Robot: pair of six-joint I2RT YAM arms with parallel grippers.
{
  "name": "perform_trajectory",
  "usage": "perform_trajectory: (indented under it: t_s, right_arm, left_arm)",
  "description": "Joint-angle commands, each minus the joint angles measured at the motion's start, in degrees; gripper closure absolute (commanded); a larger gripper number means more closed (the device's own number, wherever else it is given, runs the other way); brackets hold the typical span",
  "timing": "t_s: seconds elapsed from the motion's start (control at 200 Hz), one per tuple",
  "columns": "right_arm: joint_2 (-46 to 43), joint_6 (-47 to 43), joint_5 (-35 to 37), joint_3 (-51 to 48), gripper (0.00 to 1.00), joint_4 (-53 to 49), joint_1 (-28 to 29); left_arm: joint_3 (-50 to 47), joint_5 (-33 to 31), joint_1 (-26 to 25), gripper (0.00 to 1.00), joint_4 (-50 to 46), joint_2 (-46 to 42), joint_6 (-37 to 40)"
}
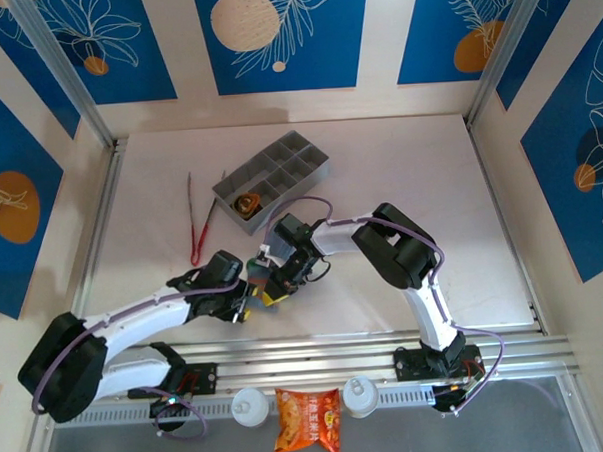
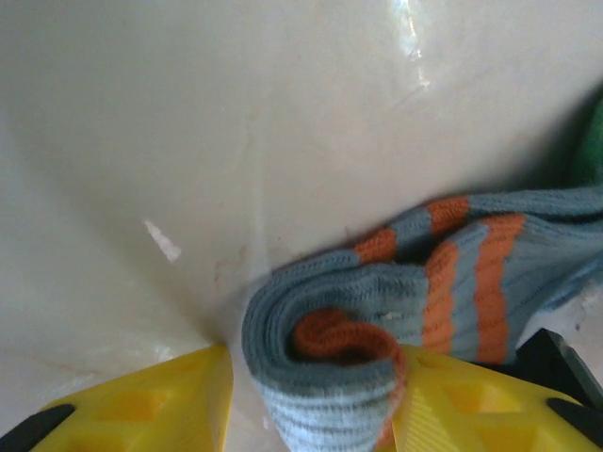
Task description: Roll the socks
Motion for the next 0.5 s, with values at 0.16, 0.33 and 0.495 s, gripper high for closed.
perform_trajectory:
  t_s: [0.16,0.33,0.495]
  right_arm:
    - [2.5,0.6,7.8,-1.0,1.0,-3.7,0.0]
    - [-3.6,-3.7,13.5,-4.1,0.83,0.2,2.2]
    - [-11.0,-7.3,21.2,-10.4,0.73,7.1,3.3]
  left_arm:
    - [4.1,2.0,-1.0,0.77,-9.8,10.8,2.3]
    - [3.2,3.2,-1.1,0.94,-17.2,13.7,0.2]
    - [4.0,4.6,-1.0,1.0,-20.5,16.2,-1.6]
